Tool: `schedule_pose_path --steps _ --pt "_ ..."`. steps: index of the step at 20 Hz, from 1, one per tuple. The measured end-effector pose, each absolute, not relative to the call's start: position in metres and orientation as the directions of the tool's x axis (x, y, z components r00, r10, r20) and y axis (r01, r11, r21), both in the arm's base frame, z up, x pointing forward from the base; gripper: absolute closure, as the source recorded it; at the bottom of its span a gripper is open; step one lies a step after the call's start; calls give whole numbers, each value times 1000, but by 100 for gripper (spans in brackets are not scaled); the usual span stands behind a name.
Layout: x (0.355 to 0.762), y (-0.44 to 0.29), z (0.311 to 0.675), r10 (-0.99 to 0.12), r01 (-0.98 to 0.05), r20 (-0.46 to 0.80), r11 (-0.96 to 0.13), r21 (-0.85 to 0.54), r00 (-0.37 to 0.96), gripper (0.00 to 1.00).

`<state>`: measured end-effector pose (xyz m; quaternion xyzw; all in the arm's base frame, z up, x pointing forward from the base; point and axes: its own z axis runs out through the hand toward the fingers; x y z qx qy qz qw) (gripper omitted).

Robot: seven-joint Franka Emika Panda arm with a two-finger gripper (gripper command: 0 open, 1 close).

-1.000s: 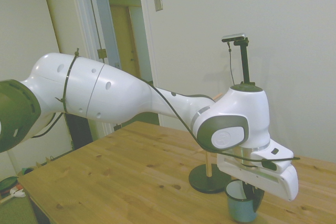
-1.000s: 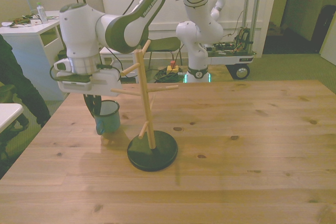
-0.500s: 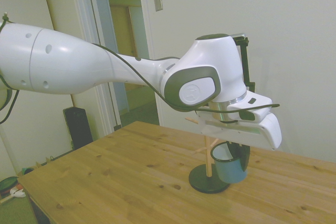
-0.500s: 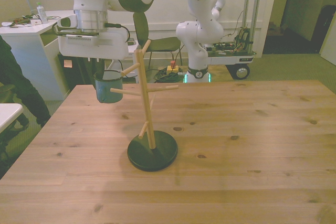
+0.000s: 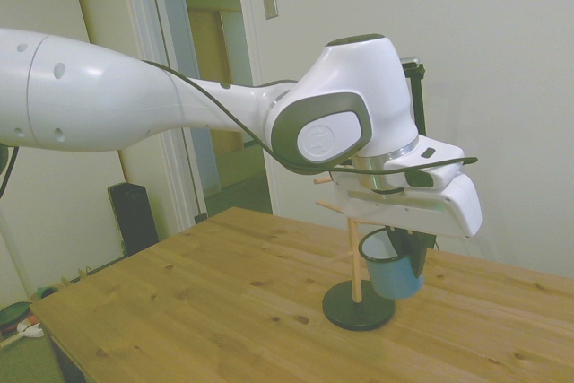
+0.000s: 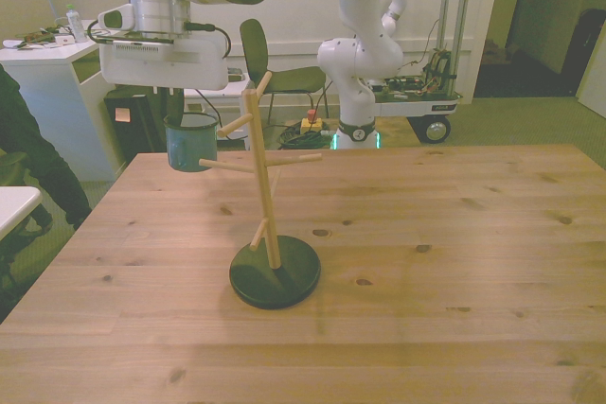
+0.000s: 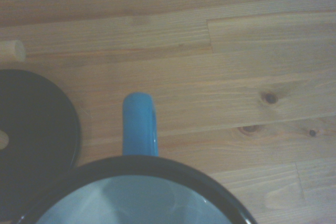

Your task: Hang the mug

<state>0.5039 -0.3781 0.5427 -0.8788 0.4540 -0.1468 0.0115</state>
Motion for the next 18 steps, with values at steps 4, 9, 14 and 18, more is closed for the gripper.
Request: schedule_pose_path --steps 4,9,14,18 --pt "507 -376 560 -800 -790 252 -591 -167 545 100" --pt "520 -368 571 -789 -778 252 -606 -166 561 100" --pt "538 -356 565 -780 -770 246 -618 -161 575 100" --pt "548 -343 560 -774 -764 238 -626 -157 586 100"
